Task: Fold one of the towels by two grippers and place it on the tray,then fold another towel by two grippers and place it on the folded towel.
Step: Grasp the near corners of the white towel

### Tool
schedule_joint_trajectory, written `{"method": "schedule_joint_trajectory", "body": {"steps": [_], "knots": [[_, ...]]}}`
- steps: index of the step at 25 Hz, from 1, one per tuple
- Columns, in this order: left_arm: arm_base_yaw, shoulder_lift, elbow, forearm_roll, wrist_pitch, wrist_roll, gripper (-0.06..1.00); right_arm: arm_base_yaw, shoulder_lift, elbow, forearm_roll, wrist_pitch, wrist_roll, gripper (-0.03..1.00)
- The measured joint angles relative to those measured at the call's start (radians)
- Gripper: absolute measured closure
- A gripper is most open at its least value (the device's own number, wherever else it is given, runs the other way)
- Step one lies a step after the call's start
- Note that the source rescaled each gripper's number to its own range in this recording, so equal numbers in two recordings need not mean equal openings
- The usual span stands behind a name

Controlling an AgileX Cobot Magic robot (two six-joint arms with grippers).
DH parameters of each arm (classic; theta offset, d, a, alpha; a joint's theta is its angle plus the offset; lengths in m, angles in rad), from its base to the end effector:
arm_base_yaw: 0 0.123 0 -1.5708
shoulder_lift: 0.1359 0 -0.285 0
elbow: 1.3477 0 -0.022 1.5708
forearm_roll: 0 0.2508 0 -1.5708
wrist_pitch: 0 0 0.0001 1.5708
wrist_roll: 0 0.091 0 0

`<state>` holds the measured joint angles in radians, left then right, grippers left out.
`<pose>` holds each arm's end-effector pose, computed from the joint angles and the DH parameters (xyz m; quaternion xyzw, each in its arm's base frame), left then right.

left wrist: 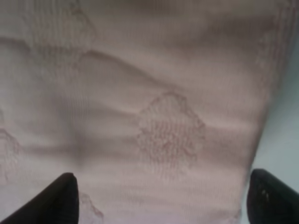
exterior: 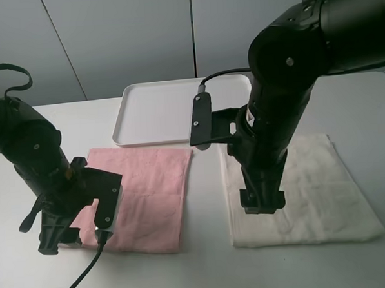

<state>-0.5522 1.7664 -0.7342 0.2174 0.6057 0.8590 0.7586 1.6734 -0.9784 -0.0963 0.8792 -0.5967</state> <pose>0.2274 -0.1270 0.1118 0.7120 0.6993 0.0634 0.0003 0.2176 0.1970 0.1843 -0.6484 0.7592 -0.0348 0.0448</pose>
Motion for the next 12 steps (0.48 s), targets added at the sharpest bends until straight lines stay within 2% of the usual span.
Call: {"method": "schedule_joint_trajectory", "body": {"steps": [6, 12], "knots": [[-0.078, 0.007, -0.044, -0.068, -0.053, -0.019, -0.04, -0.114, 0.0, 0.014, -0.091, 0.086, -0.04, -0.03], [-0.142, 0.066, -0.236, -0.14, 0.019, -0.043, -0.04, -0.189, 0.0, 0.025, -0.101, 0.157, -0.042, -0.03]]}}
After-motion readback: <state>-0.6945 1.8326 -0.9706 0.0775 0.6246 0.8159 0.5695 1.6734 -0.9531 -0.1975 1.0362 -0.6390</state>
